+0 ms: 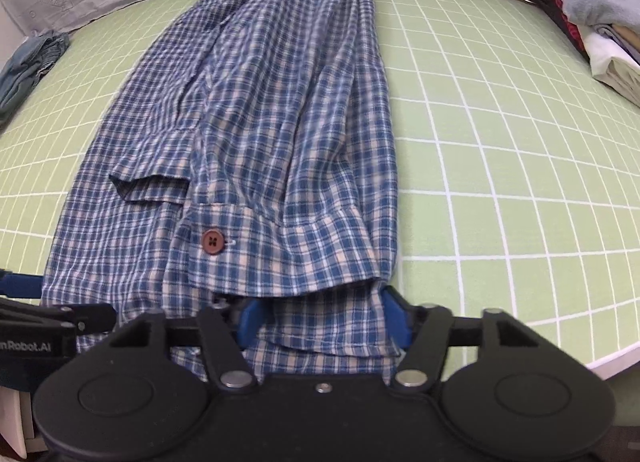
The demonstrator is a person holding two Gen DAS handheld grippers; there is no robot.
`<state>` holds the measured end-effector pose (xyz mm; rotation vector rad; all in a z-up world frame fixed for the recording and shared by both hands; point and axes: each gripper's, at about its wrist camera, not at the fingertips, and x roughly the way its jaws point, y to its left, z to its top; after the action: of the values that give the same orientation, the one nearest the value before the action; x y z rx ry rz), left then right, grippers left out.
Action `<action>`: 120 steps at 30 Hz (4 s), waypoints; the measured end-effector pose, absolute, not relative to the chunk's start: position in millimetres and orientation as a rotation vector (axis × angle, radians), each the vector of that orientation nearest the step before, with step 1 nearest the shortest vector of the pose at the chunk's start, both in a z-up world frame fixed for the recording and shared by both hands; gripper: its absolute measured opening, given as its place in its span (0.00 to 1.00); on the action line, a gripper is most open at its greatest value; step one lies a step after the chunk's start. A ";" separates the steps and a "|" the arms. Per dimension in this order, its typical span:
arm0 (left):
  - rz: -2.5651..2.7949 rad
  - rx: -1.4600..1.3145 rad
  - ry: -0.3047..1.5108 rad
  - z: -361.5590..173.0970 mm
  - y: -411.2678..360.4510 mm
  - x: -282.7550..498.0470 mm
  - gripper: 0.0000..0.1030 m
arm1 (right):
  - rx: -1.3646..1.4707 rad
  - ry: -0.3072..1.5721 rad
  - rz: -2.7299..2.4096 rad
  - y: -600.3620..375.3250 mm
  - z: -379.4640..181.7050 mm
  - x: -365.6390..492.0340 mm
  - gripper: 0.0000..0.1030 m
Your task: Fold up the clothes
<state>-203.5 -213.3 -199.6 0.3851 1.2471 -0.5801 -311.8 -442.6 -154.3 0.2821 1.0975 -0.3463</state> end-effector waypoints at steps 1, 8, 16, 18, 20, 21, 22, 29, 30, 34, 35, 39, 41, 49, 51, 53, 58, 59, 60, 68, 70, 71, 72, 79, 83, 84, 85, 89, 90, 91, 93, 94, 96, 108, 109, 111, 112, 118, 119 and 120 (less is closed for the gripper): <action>-0.590 0.392 1.246 -198.7 -215.1 -203.6 0.59 | 0.285 1.096 -0.321 -442.7 -152.3 -311.0 0.34; -0.653 0.157 1.293 -181.6 -219.4 -177.4 0.03 | 0.425 1.056 -0.273 -460.8 -141.3 -307.6 0.06; -0.718 -0.024 1.101 -108.3 -234.4 -140.6 0.03 | 0.462 0.843 -0.270 -483.0 -84.5 -289.7 0.05; -0.747 -0.039 1.041 -89.9 -241.5 -127.5 0.03 | 0.466 0.784 -0.274 -491.5 -69.9 -278.8 0.05; -0.748 -0.051 0.988 -77.5 -250.2 -111.7 0.03 | 0.466 0.751 -0.281 -500.4 -63.4 -265.2 0.05; -0.748 -0.058 0.963 -71.6 -254.4 -103.6 0.03 | 0.467 0.746 -0.285 -504.8 -63.9 -258.4 0.05; -0.743 -0.069 0.948 -67.6 -258.4 -94.5 0.03 | 0.469 0.741 -0.288 -509.1 -64.4 -251.6 0.04; -0.704 -0.115 0.928 -71.0 -277.3 -39.4 0.03 | 0.479 0.708 -0.316 -539.7 -68.2 -204.0 0.04; -0.695 -0.114 0.940 -75.9 -279.7 -32.4 0.03 | 0.480 0.703 -0.320 -544.1 -68.8 -197.2 0.04; -0.677 -0.120 0.997 -100.5 -286.8 -0.1 0.03 | 0.486 0.684 -0.336 -561.6 -70.9 -169.9 0.05; -0.672 -0.124 1.012 -106.5 -289.0 8.7 0.03 | 0.500 0.696 -0.337 -567.6 -75.8 -160.1 0.05; -0.637 -0.126 1.074 -128.0 -302.8 50.8 0.04 | 0.559 0.744 -0.342 -591.9 -95.9 -120.2 0.05; -0.619 -0.119 1.040 -122.6 -304.2 56.0 0.05 | 0.596 0.748 -0.339 -606.4 -99.5 -97.4 0.05; -0.543 -0.092 0.903 -100.9 -309.5 77.0 0.73 | 0.489 0.557 -0.439 -632.2 -58.2 -88.2 0.36; -0.525 -0.085 0.874 -96.5 -310.2 81.1 0.76 | 0.464 0.568 -0.457 -632.0 -55.4 -99.9 0.38; -0.509 -0.077 0.911 -104.4 -303.9 71.3 0.78 | 0.462 0.594 -0.472 -629.7 -59.3 -112.3 0.42; -0.469 -0.056 1.002 -123.9 -288.3 46.8 0.81 | 0.551 0.667 -0.479 -620.2 -81.3 -138.6 0.55; -0.461 -0.052 1.020 -127.9 -285.1 41.9 0.81 | 0.569 0.682 -0.477 -617.0 -86.9 -143.1 0.57; -0.453 -0.048 1.039 -131.8 -282.0 37.0 0.81 | 0.580 0.696 -0.472 -613.6 -91.4 -145.6 0.59; -0.400 -0.038 1.159 -162.8 -267.1 16.4 0.81 | 0.565 0.745 -0.388 -596.0 -110.0 -136.8 0.58; -0.392 -0.035 1.167 -166.3 -267.4 17.9 0.81 | 0.558 0.753 -0.378 -598.1 -114.9 -128.2 0.56; -0.391 -0.036 1.168 -167.2 -267.8 19.0 0.81 | 0.557 0.762 -0.373 -599.4 -118.4 -124.7 0.56; -0.392 -0.040 1.167 -166.8 -268.9 20.3 0.81 | 0.555 0.770 -0.368 -600.8 -122.0 -121.3 0.52; -0.426 -0.036 1.154 -166.3 -273.5 17.9 0.81 | 0.635 0.704 -0.340 -601.6 -101.8 -145.6 0.01; -0.417 -0.044 1.181 -172.8 -270.4 19.5 0.81 | 0.581 0.774 -0.394 -595.9 -109.5 -150.7 0.01; -0.418 -0.051 1.189 -174.3 -269.7 20.3 0.81 | 0.611 0.799 -0.419 -598.5 -116.4 -151.5 0.02; -0.419 -0.058 1.197 -175.8 -268.9 21.2 0.81 | 0.646 0.807 -0.444 -601.9 -121.0 -154.1 0.06; -0.416 -0.077 1.234 -182.9 -267.5 23.8 0.81 | 0.691 0.805 -0.470 -606.1 -124.0 -157.4 0.54; -0.413 -0.082 1.245 -185.2 -267.4 24.6 0.81 | 0.703 0.802 -0.466 -606.6 -124.6 -157.8 0.55; -0.412 -0.089 1.255 -187.4 -267.3 24.9 0.81 | 0.730 0.808 -0.440 -606.9 -127.8 -156.9 0.55; -0.410 -0.106 1.268 -190.3 -267.7 25.6 0.81 | 0.770 0.827 -0.401 -604.4 -134.7 -154.6 0.59; -0.410 -0.115 1.273 -191.6 -267.7 25.9 0.81 | 0.762 0.848 -0.394 -599.9 -137.6 -152.2 0.61; -0.406 -0.132 1.281 -193.1 -267.3 26.4 0.81 | 0.740 0.876 -0.377 -592.8 -142.0 -148.0 0.63; -0.439 -0.236 1.315 -196.6 -259.9 20.5 0.55 | 0.642 0.963 -0.363 -575.4 -151.3 -138.6 0.80; -0.439 -0.238 1.319 -197.6 -259.0 19.4 0.50 | 0.630 0.968 -0.363 -574.0 -151.3 -137.9 0.80; -0.437 -0.243 1.326 -199.5 -257.0 17.4 0.21 | 0.621 0.973 -0.354 -573.4 -150.7 -138.4 0.80; -0.436 -0.246 1.330 -200.4 -256.0 16.4 0.14 | 0.611 0.969 -0.349 -573.1 -150.5 -139.0 0.79; -0.466 -0.279 1.315 -193.4 -246.3 1.9 0.05 | 0.563 0.937 -0.256 -569.3 -150.5 -154.3 0.12; -0.471 -0.277 1.308 -189.8 -245.1 -1.3 0.05 | 0.566 0.935 -0.249 -569.2 -150.3 -158.6 0.09; -0.478 -0.274 1.302 -185.6 -243.6 -6.3 0.05 | 0.570 0.927 -0.251 -568.1 -147.8 -165.9 0.06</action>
<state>-6.3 -243.6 -185.6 -0.2742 1.3020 -0.4776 -165.9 -568.1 -147.8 0.5696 0.9275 -0.2510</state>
